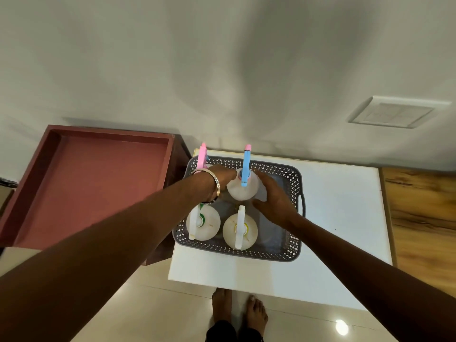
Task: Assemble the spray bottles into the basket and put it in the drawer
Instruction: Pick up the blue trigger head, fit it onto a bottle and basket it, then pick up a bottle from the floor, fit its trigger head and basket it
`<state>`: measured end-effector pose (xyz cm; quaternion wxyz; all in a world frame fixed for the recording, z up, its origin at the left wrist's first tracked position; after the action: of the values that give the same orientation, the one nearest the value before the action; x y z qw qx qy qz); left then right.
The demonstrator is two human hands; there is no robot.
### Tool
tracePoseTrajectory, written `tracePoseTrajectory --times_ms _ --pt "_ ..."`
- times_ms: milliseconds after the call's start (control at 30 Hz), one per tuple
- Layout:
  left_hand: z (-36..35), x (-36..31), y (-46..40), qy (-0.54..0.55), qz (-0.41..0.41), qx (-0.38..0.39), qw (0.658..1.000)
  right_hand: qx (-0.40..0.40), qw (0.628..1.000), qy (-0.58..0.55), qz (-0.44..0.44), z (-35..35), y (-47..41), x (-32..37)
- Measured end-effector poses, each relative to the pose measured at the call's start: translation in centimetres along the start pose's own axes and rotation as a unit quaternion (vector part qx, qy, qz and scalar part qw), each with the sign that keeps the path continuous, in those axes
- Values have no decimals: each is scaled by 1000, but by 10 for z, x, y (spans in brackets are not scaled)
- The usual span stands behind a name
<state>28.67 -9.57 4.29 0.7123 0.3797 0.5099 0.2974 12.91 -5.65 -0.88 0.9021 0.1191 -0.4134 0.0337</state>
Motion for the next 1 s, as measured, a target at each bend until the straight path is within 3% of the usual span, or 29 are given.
tracePoseTrajectory --times_ms 300,467,533,667,767,1000 --pt "10 -8 51 62 -71 7 996 -23 996 84 -32 38 41 15" --pt "27 -9 94 -39 -203 -50 977 -75 993 69 -52 54 93 32" --pt "30 -8 119 -109 -302 -72 944 -105 991 67 -55 56 120 39" --pt "28 17 171 -142 -429 -112 885 -134 987 63 -67 52 180 45" --pt "4 44 204 -182 -523 -132 822 -152 982 86 -66 47 226 38" --pt "-89 131 236 -287 -634 -76 714 -181 971 114 -106 39 343 -9"
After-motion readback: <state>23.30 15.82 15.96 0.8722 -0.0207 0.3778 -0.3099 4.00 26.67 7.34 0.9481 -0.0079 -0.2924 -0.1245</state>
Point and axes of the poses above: each hand's wrist, its own y-axis away from the middle knuckle, its own z-axis out of the back of the hand, x = y × z, the point moved 5 cm from there along -y, towards the middle knuckle, and after that the axes turned 7 degrees about y, right-handed, at the moved point
